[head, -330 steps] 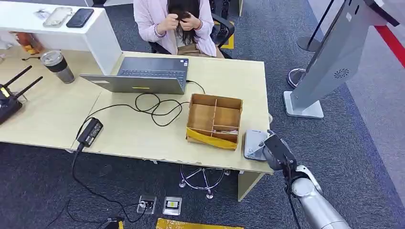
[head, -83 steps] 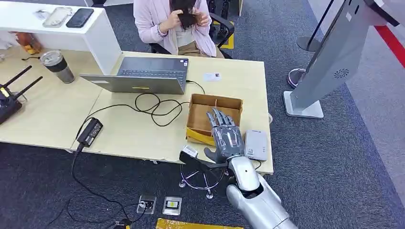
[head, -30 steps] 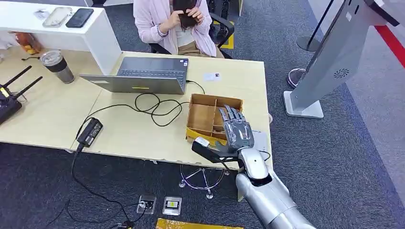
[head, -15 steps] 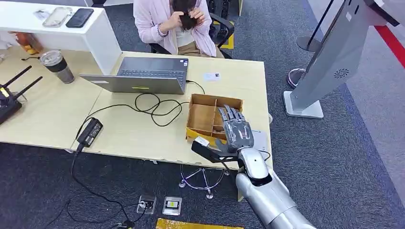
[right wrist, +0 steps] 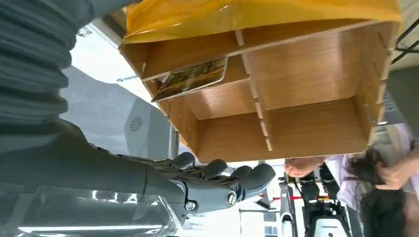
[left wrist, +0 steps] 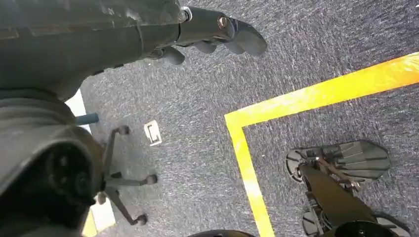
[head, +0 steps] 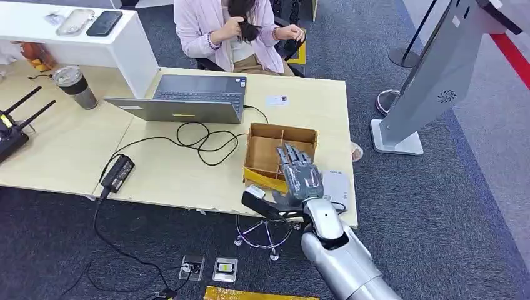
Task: Pass the card to the sensor for recognition and then transmit it.
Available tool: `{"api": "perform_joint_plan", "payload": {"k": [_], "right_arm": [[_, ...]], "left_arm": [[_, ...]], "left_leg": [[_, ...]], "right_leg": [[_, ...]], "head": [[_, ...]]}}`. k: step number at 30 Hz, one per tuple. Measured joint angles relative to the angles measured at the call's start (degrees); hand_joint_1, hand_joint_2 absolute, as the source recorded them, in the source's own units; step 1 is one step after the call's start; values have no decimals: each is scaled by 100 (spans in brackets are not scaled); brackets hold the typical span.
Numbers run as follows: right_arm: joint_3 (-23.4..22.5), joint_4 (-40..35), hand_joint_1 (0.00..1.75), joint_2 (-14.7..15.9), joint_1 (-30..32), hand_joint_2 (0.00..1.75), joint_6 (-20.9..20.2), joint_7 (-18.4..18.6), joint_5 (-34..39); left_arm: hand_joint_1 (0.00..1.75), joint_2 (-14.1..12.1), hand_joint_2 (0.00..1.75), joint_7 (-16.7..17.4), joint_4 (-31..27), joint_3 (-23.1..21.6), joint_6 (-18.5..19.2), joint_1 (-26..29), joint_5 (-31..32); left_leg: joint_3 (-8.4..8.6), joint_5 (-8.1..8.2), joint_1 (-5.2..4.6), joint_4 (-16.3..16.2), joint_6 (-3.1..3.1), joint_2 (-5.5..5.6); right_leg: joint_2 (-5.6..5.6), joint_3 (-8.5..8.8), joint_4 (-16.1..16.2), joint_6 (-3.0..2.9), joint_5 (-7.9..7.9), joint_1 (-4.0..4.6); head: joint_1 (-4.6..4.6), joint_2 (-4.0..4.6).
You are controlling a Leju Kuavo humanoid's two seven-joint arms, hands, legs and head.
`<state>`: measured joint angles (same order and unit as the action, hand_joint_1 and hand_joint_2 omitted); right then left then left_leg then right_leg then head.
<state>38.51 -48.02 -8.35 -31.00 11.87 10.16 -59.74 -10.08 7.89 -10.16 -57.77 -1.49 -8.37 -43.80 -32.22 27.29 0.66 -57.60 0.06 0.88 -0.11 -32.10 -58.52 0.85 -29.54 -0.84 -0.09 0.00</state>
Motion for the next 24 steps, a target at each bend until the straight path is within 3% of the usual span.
{"api": "perform_joint_plan", "payload": {"k": [21,23,24], "right_arm": [[144,422,5,-236,-129,175,195,-151,-18],[144,501,145,-260,-145,175,201,-160,-33],[144,531,162,-269,-146,175,221,-179,-50]], "left_arm": [[0,0,0,0,0,-107,-13,-30,-105],[0,0,0,-2,0,-107,-17,-30,-116],[0,0,0,-2,0,-107,-20,-30,-118]], "left_leg": [[-1,0,0,0,0,0],[-1,0,0,0,0,0],[-2,0,0,0,0,0]], "right_leg": [[0,0,0,0,0,0],[1,0,0,0,0,0],[1,0,0,0,0,0]], "head": [[0,0],[0,0],[0,0]]}}
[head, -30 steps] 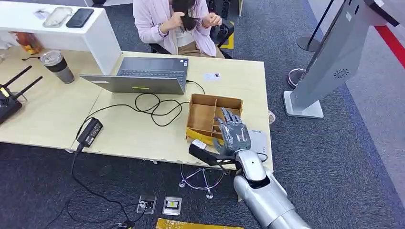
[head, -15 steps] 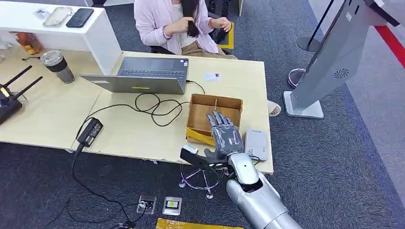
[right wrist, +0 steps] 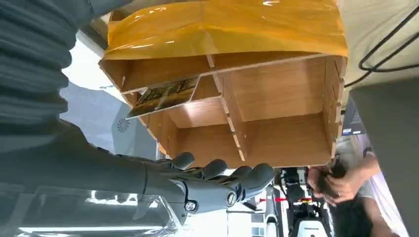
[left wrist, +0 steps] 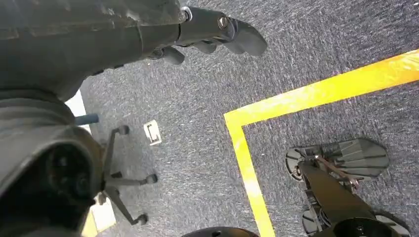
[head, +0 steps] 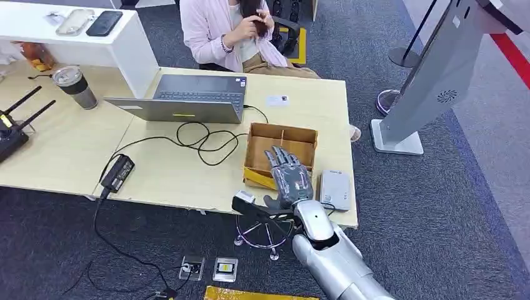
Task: Pass the card to the sensor for recognition and then transmit it.
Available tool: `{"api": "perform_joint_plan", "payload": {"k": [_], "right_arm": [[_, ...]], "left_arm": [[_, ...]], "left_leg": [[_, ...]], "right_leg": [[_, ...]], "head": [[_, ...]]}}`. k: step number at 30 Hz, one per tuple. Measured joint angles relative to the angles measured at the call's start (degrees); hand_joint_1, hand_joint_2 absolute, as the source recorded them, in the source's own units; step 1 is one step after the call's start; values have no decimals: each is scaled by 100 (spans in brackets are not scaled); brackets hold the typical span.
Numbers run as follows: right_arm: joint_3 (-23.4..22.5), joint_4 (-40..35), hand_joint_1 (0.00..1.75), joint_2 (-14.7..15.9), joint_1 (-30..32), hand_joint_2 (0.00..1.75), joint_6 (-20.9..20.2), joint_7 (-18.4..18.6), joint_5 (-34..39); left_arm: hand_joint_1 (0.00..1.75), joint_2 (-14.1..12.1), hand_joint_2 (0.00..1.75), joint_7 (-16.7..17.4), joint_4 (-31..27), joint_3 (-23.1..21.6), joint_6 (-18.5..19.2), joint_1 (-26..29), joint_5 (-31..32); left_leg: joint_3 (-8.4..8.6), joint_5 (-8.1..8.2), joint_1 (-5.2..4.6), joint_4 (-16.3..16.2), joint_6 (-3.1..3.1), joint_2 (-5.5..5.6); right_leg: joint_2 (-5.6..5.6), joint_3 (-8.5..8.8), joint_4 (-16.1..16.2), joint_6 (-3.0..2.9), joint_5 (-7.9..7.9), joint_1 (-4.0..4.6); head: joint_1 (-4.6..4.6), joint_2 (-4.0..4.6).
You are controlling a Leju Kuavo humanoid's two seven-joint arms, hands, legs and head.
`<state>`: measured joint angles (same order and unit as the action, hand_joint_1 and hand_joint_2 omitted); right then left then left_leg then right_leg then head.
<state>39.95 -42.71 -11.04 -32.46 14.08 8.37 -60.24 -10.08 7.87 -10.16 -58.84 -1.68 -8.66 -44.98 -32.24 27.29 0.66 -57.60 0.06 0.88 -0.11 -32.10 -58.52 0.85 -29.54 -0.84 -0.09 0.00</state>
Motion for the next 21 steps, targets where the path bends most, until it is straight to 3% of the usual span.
{"api": "perform_joint_plan", "payload": {"k": [1,3,4,5,6,7,8,14,21], "right_arm": [[2,61,171,-15,-12,175,28,-22,-17],[4,234,168,-57,-55,175,57,-31,-17],[4,304,129,-68,-69,175,83,-37,-15],[4,356,73,-74,-74,175,118,-54,-11],[4,398,68,-76,-80,175,153,-72,0],[4,442,30,-76,-92,175,195,-76,9],[4,502,16,-76,-117,175,236,-83,15],[2,778,0,-39,-289,175,380,-79,-17],[-37,918,0,100,-609,175,376,-9,-188]], "left_arm": [[0,0,0,2,0,0,-2,0,0],[0,0,0,0,0,0,-2,-2,0],[0,0,0,0,0,0,-4,-3,-2],[0,0,0,0,0,0,-2,-3,0],[0,0,0,0,0,0,-2,-3,0],[0,0,0,0,0,-2,-2,-5,0],[0,0,0,2,0,-2,-2,-7,0],[0,-2,0,4,0,-7,20,-34,15],[0,-13,0,15,2,-24,22,-38,7]], "left_leg": [[0,0,0,0,0,0],[1,0,0,0,0,0],[1,0,0,0,0,0],[1,0,0,0,0,0],[1,0,0,0,0,0],[1,0,0,0,0,0],[1,0,0,0,0,0],[2,0,0,0,0,0],[3,0,0,-1,0,-1]], "right_leg": [[0,0,0,0,0,0],[-1,-1,0,0,0,0],[0,0,0,0,0,0],[0,0,0,0,0,0],[0,0,0,0,0,0],[0,0,0,0,0,0],[-1,0,0,0,0,0],[-1,0,0,0,0,0],[-3,-1,0,0,0,0]], "head": [[0,0],[0,0],[0,0],[0,0],[0,0],[0,0],[0,0],[0,0],[0,0]]}}
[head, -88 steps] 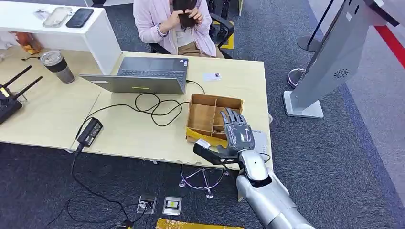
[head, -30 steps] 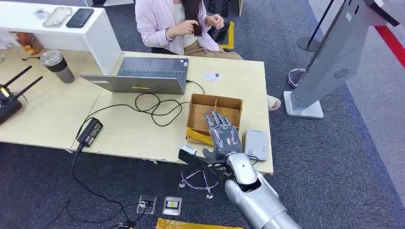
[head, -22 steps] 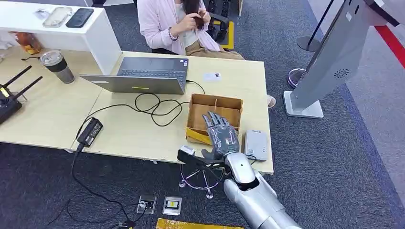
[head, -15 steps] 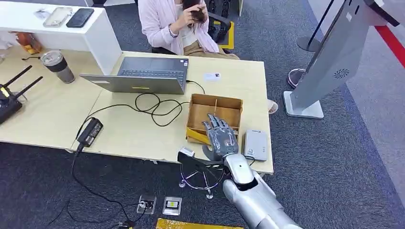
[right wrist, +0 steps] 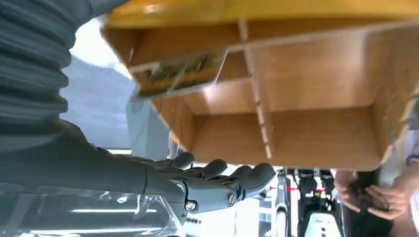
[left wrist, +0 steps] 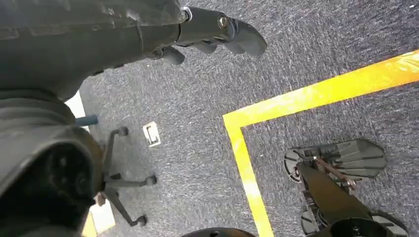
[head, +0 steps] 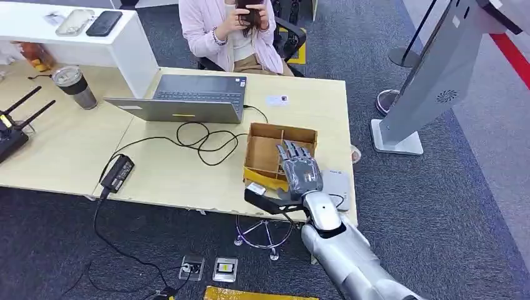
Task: Pass the card to the sensor for recognition and then transmit it.
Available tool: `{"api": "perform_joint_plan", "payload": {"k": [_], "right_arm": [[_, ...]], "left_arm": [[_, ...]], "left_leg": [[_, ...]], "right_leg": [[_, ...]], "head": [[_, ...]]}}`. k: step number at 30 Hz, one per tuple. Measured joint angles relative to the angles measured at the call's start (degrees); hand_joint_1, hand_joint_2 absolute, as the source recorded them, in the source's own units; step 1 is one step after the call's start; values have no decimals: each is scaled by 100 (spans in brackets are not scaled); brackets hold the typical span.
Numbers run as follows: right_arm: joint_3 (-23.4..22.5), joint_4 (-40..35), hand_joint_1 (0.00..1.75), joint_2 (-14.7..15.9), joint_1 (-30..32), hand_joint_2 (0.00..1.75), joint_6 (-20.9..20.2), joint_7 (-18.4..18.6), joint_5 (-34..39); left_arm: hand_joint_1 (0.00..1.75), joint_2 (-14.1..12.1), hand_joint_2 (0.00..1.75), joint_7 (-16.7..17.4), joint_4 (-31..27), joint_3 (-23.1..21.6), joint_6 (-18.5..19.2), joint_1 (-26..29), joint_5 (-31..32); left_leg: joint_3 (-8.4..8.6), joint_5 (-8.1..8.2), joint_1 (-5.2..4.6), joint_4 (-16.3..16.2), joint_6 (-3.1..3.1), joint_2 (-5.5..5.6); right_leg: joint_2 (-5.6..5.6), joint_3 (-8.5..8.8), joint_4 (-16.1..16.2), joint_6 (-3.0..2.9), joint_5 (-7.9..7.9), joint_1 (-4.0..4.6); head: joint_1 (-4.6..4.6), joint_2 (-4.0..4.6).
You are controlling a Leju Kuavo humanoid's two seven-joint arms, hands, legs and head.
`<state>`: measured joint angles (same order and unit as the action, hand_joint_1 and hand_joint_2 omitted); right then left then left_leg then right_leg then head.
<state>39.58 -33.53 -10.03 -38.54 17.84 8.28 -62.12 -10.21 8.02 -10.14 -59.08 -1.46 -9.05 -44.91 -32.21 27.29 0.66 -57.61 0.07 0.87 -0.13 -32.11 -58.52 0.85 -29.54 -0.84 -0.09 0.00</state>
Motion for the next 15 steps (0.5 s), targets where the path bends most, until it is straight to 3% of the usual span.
{"api": "perform_joint_plan", "payload": {"k": [9,10,11,15], "right_arm": [[-109,-20,0,145,-159,175,-145,48,-168],[-124,-35,89,162,-160,175,-177,46,-171],[-138,-63,166,175,-159,175,-216,42,-173],[-153,-155,175,221,-155,175,-361,7,-157]], "left_arm": [[0,-15,0,11,0,-77,0,1,-46],[0,-15,0,11,0,-81,0,2,-53],[0,-15,0,11,0,-83,0,3,-55],[0,-15,0,11,0,-87,-2,3,-66]], "left_leg": [[0,0,0,0,0,0],[0,0,0,0,0,0],[0,0,0,0,0,0],[0,0,0,0,0,0]], "right_leg": [[0,0,0,0,0,0],[0,1,0,0,0,0],[0,0,0,0,0,0],[0,1,0,0,0,0]], "head": [[0,0],[0,0],[0,0],[-2,0]]}}
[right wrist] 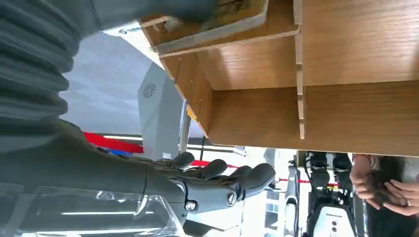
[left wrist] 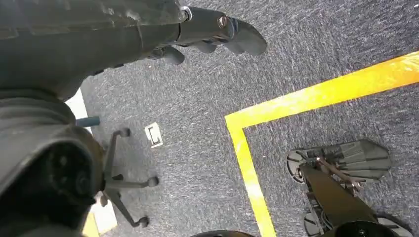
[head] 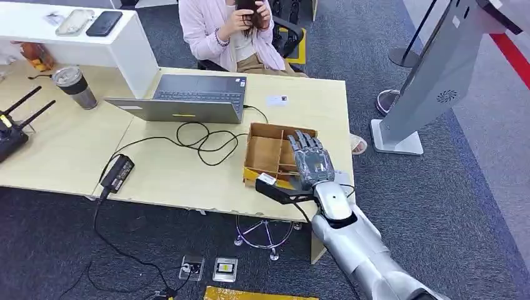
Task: Pass the card to the sensor for recognition and then transmit it.
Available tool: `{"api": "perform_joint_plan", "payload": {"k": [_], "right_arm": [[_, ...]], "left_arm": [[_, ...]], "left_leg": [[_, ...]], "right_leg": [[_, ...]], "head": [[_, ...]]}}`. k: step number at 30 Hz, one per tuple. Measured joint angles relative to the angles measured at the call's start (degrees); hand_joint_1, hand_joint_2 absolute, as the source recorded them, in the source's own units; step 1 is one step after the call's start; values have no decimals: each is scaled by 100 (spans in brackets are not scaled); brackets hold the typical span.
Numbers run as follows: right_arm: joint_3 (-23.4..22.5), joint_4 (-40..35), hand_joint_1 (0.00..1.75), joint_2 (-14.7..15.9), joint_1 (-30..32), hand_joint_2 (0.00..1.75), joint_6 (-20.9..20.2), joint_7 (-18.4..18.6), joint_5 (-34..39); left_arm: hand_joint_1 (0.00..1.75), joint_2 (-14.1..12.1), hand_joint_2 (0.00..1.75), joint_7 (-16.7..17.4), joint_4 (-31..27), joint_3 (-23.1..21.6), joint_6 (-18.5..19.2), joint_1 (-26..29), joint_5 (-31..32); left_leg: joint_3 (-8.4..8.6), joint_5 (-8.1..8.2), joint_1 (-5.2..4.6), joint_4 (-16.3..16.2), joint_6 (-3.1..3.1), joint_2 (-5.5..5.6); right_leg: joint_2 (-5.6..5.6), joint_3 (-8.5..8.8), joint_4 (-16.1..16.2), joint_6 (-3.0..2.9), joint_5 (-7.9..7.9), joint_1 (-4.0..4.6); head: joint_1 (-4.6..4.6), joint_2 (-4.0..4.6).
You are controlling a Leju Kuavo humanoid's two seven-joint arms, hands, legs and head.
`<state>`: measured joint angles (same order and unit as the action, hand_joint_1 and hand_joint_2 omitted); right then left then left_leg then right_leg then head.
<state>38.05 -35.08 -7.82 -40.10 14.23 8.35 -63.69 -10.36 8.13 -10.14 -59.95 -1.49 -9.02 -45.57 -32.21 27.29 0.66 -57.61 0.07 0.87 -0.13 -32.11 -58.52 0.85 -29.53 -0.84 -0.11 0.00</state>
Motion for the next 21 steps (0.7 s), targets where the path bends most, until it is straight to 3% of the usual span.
{"api": "perform_joint_plan", "payload": {"k": [16,17,19,21], "right_arm": [[-77,-549,175,173,97,175,-407,118,90],[-81,-588,162,184,113,175,-433,131,94],[-83,-649,162,203,139,175,-459,166,98],[-83,-699,0,225,167,175,-463,168,105]], "left_arm": [[0,-11,0,0,0,-42,11,-2,-2],[0,-15,0,0,2,-42,15,-1,-2],[0,-20,0,0,2,-42,26,-2,-2],[0,-20,0,0,2,-42,28,-1,-2]], "left_leg": [[1,0,0,0,0,0],[1,0,0,0,0,0],[1,0,0,0,0,0],[1,0,0,0,0,0]], "right_leg": [[0,0,0,0,0,0],[0,0,0,0,0,0],[-1,0,0,0,0,0],[0,0,0,0,0,0]], "head": [[2,0],[2,0],[0,0],[2,0]]}}
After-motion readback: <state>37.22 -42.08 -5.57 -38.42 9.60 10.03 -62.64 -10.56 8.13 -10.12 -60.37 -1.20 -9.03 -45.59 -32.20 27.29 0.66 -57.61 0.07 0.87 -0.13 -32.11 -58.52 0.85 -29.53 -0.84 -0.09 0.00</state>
